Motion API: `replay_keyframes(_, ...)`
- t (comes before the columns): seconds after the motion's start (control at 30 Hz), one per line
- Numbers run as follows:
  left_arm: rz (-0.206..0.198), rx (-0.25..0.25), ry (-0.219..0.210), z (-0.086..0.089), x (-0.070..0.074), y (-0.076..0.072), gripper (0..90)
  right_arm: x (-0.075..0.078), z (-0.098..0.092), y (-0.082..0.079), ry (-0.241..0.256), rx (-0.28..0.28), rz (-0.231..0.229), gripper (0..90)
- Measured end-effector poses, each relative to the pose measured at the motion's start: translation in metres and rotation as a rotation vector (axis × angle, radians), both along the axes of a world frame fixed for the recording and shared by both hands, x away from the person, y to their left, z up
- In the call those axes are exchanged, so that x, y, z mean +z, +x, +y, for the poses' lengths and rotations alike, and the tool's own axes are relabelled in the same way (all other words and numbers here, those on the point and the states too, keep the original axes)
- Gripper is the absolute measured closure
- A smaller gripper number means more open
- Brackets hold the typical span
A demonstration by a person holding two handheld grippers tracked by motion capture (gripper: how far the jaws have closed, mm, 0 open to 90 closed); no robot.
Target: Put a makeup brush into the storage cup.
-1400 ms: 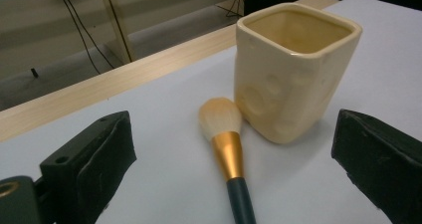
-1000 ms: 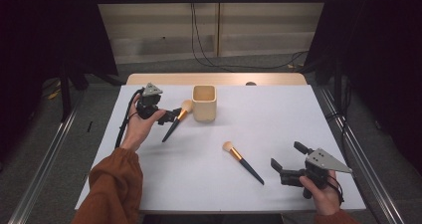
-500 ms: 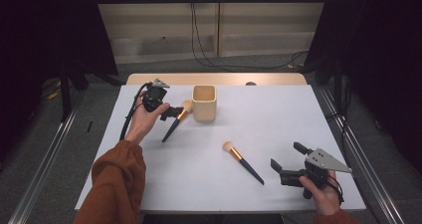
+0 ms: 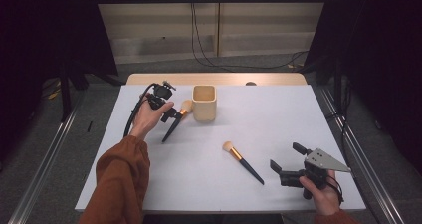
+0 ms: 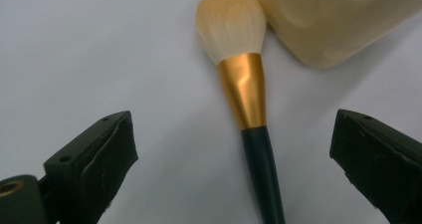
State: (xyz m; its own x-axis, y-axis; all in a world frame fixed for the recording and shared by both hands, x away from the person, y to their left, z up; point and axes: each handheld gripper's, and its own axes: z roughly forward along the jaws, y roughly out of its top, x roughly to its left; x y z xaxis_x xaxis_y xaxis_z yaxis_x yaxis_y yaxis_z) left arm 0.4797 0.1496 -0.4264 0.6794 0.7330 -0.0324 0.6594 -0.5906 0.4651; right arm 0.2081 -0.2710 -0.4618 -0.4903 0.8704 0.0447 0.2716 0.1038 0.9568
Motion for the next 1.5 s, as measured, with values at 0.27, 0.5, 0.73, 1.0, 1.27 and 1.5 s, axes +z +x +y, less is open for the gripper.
replay_keyframes(0.27, 0.1, -0.011, 0.076, -0.004, -0.012, 0.005, 5.9, 0.0, 0.0, 0.0, -0.003, 0.005, 0.004, 0.3)
replay_keyframes(0.5, 0.153, -0.003, 0.136, -0.012, -0.022, 0.01, 5.5, -0.001, 0.0, 0.0, 0.003, 0.007, 0.007, 0.3)
replay_keyframes(0.73, 0.179, -0.024, 0.135, -0.016, -0.028, 0.014, 15.8, -0.001, 0.001, 0.0, 0.0, 0.007, 0.007, 0.3)
replay_keyframes(1.0, 0.168, 0.001, 0.173, -0.024, -0.027, 0.011, 34.8, -0.001, 0.001, 0.0, -0.003, 0.015, 0.011, 0.3)
replay_keyframes(1.27, 0.215, 0.002, 0.214, -0.033, -0.024, 0.016, 49.1, -0.001, 0.001, 0.001, -0.006, 0.014, 0.016, 0.3)
replay_keyframes(1.5, 0.248, 0.052, 0.248, -0.038, -0.023, 0.02, 53.7, -0.002, 0.002, 0.001, -0.011, 0.02, 0.017, 0.3)
